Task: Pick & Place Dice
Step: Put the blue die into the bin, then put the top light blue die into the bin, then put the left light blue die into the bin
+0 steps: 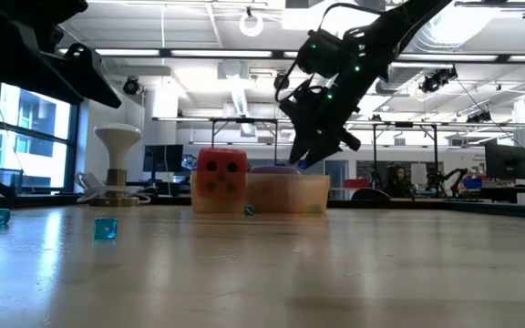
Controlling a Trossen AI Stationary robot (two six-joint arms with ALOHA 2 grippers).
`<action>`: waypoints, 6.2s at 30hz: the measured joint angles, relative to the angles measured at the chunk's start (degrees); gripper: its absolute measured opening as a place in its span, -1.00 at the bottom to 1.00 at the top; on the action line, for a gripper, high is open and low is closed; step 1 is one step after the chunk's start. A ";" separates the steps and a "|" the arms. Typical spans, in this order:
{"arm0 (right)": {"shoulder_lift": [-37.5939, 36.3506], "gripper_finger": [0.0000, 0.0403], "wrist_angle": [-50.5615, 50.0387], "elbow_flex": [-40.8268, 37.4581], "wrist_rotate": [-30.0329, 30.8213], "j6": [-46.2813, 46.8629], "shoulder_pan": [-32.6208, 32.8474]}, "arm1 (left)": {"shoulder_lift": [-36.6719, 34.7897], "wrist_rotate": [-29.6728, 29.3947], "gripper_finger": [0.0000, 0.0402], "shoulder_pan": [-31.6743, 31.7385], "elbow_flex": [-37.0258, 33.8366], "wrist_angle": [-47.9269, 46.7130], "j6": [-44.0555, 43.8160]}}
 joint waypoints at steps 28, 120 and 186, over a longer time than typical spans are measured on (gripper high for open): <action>0.00 0.17 -3.65 0.00 2.82 0.43 0.11 | 0.00 0.15 0.99 0.00 0.00 1.09 -0.26; 22.23 0.21 32.78 -3.34 12.29 -15.98 17.26 | 13.86 1.61 0.99 0.55 0.04 11.37 5.11; 14.09 -0.87 34.79 -3.76 19.10 -26.20 26.15 | -8.90 7.41 0.99 -4.02 0.00 -0.41 -10.73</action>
